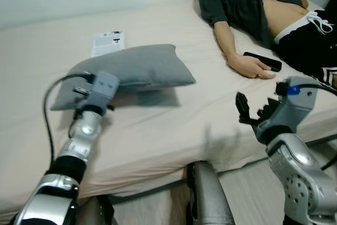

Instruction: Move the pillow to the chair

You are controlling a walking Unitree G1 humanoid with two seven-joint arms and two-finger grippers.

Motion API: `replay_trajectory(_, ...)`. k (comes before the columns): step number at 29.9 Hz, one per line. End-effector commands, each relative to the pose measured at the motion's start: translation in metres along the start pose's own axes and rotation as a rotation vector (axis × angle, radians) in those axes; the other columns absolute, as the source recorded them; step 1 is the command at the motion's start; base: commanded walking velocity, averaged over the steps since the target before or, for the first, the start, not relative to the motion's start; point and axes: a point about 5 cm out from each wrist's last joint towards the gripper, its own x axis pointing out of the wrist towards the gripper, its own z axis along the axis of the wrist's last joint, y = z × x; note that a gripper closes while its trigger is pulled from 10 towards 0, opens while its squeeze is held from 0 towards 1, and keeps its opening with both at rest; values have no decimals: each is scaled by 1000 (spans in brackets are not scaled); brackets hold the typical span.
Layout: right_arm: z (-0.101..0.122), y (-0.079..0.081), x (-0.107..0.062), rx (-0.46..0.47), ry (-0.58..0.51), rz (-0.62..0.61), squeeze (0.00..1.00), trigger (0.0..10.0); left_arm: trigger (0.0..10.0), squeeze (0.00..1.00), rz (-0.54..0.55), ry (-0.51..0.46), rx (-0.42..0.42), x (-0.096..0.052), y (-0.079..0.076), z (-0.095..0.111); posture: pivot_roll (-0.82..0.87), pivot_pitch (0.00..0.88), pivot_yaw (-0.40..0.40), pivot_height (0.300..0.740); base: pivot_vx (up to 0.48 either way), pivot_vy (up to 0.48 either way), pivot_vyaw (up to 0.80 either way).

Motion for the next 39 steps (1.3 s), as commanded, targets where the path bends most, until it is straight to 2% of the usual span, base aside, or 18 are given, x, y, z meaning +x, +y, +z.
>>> replay_trajectory(1, -3, 2, 1, 11, 7, 18, 0, 10000, 0, 0, 63, -5, -41, 4, 18, 3, -180, 194, 62, 376, 0, 0, 0)
replay_trajectory(6, -3, 6, 10, 27, -14, 51, 0, 10000, 0, 0, 56, -39, -181, 11, 41, 16, -140, 124, 68, 376, 0, 0, 0)
replay_trajectory(7, -3, 6, 10, 27, -14, 51, 0, 10000, 0, 0, 56, -39, -181, 11, 41, 16, -140, 124, 68, 376, 0, 0, 0)
replay_trajectory(9, -7, 9, 12, 34, -15, 73, 0, 10000, 0, 0, -5, -44, -316, 13, 47, 25, -126, 86, 66, 376, 0, 0, 0)
replay_trajectory(10, -7, 9, 12, 34, -15, 73, 0, 10000, 0, 0, -5, -44, -316, 13, 47, 25, -126, 86, 66, 376, 0, 0, 0)
replay_trajectory(11, -9, 11, 13, 37, -16, 85, 0, 10000, 0, 0, -57, -47, -379, 13, 46, 29, -125, 82, 66, 376, 0, 0, 0)
replay_trajectory(12, -9, 12, 14, 45, -24, 106, 0, 10000, 1294, 0, -111, -60, -427, 12, 42, 35, -121, 82, 68, 376, 0, 0, 0)
replay_trajectory(13, -10, 14, 16, 45, -21, 127, 0, 10000, 9333, 0, -161, -73, -433, 10, 36, 41, -119, 68, 66, 381, 0, 0, 0)
replay_trajectory(16, -11, 16, 19, 42, -19, 148, 0, 10000, 9333, 0, -209, -84, -430, 8, 30, 45, -119, 68, 66, 391, 0, 0, 0)
replay_trajectory(17, -14, 16, 20, 47, -14, 159, 0, 10000, 10000, 0, -248, -82, -488, 3, 23, 47, -120, 61, 64, 401, 0, 0, 0)
replay_trajectory(21, -16, 15, 21, 53, -10, 164, 0, 10000, 10000, 0, -267, -77, -531, 0, 19, 47, -120, 61, 64, 411, 0, 0, 0)
replay_trajectory(23, -33, 11, 16, 59, 19, 166, 0, 10000, 10000, 0, -312, 7, -595, -21, -9, 36, -118, 23, 44, 421, 0, 0, 0)
replay_trajectory(25, -44, 7, 12, 67, 34, 172, 0, 10000, 10000, 0, -360, 57, -616, -37, -29, 29, -124, 6, 40, 431, -240, 0, 0)
replay_trajectory(29, -49, 5, 11, 76, 34, 178, 0, 10000, 10000, 0, -392, 61, -647, -49, -41, 26, -123, 0, 35, 446, -240, 0, 0)
replay_trajectory(33, -61, 4, 10, 56, 62, 197, 0, 10000, 10000, 0, -426, 123, -688, -64, -60, 13, -121, 0, 31, 461, 0, 0, 0)
replay_trajectory(34, -61, 4, 10, 56, 62, 197, 0, 10000, 10000, 0, -426, 123, -688, -64, -60, 13, -121, 0, 31, 461, 0, 0, 0)
replay_trajectory(37, -68, 5, 3, 48, 71, 213, 0, 10000, 10000, 0, -459, 150, -717, -81, -70, 8, -121, 0, 32, 476, 0, 0, 0)
replay_trajectory(39, -69, 5, 2, 46, 71, 215, 0, 10000, 10000, 0, -455, 155, -728, -83, -70, 7, -124, 0, 33, 481, 0, 0, 0)
